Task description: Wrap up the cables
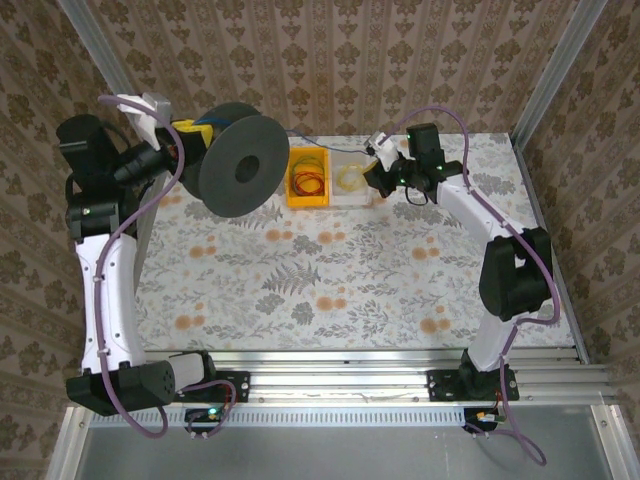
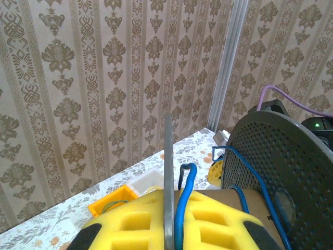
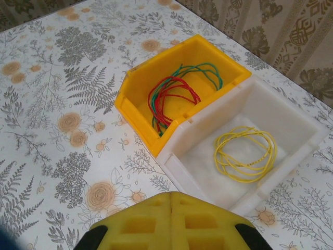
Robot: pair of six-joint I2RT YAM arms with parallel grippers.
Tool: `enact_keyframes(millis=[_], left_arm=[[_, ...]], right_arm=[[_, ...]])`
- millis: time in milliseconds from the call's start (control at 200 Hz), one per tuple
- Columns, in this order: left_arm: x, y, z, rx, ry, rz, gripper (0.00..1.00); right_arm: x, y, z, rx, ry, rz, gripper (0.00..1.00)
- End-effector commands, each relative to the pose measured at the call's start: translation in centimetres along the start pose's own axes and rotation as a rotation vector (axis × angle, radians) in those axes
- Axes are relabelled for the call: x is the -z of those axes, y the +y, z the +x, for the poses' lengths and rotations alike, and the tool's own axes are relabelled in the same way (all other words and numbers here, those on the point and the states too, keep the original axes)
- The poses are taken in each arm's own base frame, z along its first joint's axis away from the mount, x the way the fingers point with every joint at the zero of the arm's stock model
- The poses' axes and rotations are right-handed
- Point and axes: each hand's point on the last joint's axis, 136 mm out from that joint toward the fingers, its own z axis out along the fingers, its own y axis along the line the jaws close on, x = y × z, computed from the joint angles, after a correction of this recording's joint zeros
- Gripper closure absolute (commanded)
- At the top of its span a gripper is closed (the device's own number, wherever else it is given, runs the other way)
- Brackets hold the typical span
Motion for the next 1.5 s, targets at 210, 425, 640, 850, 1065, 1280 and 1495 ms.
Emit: enact_keyframes(millis=[210,425,640,850,1065,1280,1495], left_arm=[[0.3,0.0,-5.5,-0.005,-0.224,0.024,1.0],[-0.7,1.0,-6.3,0.042,-0.267,0.025,1.0],[-2.4,3.0,-5.6,0.103,-0.274,-0.069,1.0],[-5.0,5.2,-3.9,0.105,-0.215,-0.257,1.0],[-7.5,6.4,-1.9,0.073,-0.119,-0.407,1.0],[-8.9,7.4,0.0,0.022,-0.006,-0.516,1.0],[-11.7,7.7,2.8,-0.033,0.15,-0.568,1.0]], right_arm=[[-2.1,4.5,2.2,-0.041,0.125,0.009,1.0],[-4.9,7.2,3.2,-0.022,0.193,0.019,1.0],[-6.4,11.1,2.7,0.053,0.251,0.002,1.0],[-6.1,15.5,1.1,0.183,0.271,0.001,1.0],[-4.4,17.3,0.4,0.275,0.294,0.036,1.0],[-1.2,17.7,-1.3,0.308,0.258,0.065,1.0],[1.2,19.0,-4.4,0.367,0.183,0.051,1.0]])
